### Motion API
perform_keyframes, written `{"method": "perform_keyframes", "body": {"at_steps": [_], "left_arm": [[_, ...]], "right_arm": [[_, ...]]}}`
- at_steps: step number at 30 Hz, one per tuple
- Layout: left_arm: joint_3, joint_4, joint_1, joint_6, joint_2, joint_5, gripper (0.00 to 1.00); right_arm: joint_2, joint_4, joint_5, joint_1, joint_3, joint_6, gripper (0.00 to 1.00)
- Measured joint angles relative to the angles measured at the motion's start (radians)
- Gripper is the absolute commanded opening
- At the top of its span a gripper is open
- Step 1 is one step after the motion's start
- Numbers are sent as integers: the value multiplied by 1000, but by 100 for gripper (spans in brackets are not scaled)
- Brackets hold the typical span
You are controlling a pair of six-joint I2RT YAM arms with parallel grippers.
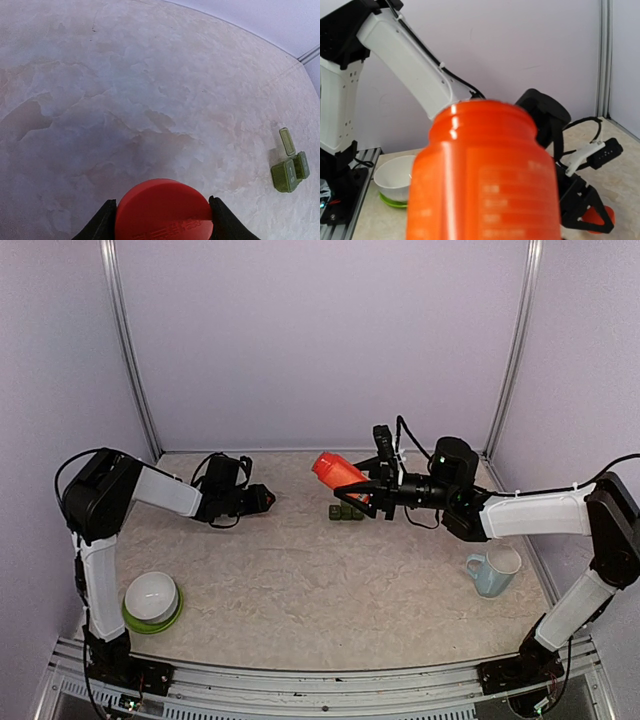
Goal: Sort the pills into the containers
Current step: Place the lid of the pill bottle at the center of the board.
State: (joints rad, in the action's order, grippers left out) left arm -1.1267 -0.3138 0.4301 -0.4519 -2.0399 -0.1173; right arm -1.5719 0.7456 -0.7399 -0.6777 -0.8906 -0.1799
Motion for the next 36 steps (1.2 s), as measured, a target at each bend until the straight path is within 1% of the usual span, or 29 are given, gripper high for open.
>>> {"method": "perform_keyframes", "body": {"at_steps": [7,11,15,18,20,23,28,32,36], "left_arm": [[-80,91,-10,39,-46,105,51],[-117,121,-29,44,-80,134,51],[-165,132,-54,53,-117,153,61],[-184,142,-66,57,-127,163,72],[-188,148,-70,60,-128,172,82],[-188,147,-71,69,-127,183,91],[-188,170,-67,73,-113,198,98],[-188,195,-43,89,-78,213,99],[-191,204,18,102,-37,219,99]], "right_arm": [[0,0,0,0,0,0,11],[0,0,-1,0,0,0,11],[0,0,-1,0,0,0,11],[0,0,0,1,0,0,11],[0,0,0,5,0,1,11],[0,-1,1,13,0,3,11],[2,-7,5,21,0,3,11],[19,-19,15,27,13,5,11],[42,-24,27,37,35,6,11]]}}
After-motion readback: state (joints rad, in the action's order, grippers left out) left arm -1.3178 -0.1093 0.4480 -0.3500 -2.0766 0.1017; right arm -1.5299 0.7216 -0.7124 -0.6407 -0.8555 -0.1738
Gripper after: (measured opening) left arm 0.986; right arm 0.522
